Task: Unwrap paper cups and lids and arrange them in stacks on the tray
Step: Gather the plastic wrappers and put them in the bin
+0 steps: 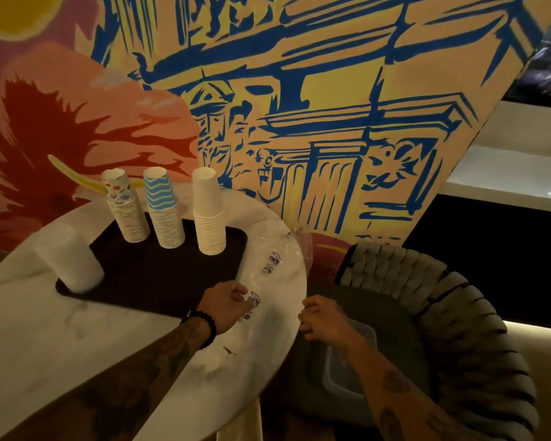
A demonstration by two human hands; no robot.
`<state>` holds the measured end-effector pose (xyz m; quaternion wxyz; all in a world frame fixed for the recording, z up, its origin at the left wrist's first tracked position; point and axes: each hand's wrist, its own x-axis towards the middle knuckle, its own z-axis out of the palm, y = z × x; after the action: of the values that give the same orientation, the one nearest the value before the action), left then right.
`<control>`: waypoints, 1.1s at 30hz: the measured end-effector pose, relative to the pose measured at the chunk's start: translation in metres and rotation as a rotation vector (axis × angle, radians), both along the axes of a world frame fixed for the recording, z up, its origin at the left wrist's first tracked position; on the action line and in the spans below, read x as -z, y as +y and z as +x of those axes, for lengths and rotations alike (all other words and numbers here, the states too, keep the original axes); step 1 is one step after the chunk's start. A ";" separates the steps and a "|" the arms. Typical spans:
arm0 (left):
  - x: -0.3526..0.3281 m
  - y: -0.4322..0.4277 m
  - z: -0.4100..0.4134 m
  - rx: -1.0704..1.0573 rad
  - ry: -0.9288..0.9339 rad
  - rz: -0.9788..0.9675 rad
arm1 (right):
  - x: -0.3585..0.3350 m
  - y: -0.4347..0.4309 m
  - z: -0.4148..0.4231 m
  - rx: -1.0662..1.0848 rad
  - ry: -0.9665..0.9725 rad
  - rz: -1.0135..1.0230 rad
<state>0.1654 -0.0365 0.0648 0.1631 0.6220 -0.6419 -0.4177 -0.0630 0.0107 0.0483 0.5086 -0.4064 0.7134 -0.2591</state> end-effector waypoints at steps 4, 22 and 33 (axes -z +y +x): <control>0.025 -0.046 -0.007 0.000 -0.005 0.091 | 0.023 -0.033 0.004 0.108 -0.045 0.096; 0.051 -0.114 -0.026 0.034 0.172 0.283 | 0.047 -0.069 0.014 0.248 0.065 0.149; -0.003 -0.090 -0.006 -0.115 0.263 0.216 | 0.020 -0.055 0.032 0.245 -0.134 0.050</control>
<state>0.1597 -0.1263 0.0676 0.2014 0.6117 -0.5299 -0.5518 -0.0308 -0.0442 0.0279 0.5298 -0.2854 0.7284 -0.3277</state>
